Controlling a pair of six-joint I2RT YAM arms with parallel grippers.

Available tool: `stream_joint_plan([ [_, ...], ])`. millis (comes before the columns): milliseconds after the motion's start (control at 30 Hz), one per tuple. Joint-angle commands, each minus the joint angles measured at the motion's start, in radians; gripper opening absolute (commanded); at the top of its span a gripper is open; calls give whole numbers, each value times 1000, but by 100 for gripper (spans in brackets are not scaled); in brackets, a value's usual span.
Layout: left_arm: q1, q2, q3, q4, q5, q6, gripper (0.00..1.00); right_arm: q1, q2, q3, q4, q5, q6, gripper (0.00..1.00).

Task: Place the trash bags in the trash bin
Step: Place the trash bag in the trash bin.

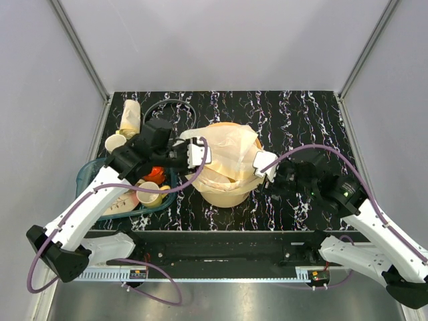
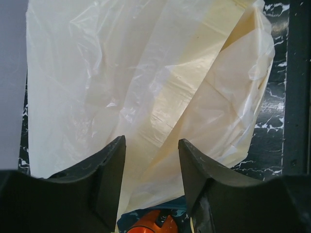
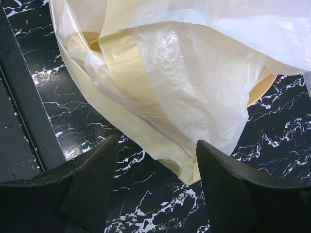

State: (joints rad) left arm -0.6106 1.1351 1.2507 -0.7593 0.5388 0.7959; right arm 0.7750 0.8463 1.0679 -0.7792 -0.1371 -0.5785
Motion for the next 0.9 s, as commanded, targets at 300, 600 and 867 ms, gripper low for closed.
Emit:
stream_joint_plan([
  [300,-143,49,75,12,-250,121,45,-2,-4,17,47,4,31,74],
  [600,-147,81,124,110,-241,44,6,-2,-24,21,70,-24,74,84],
  [867,-146,84,141,345,-195,-239,0,-2,60,56,156,-64,106,89],
])
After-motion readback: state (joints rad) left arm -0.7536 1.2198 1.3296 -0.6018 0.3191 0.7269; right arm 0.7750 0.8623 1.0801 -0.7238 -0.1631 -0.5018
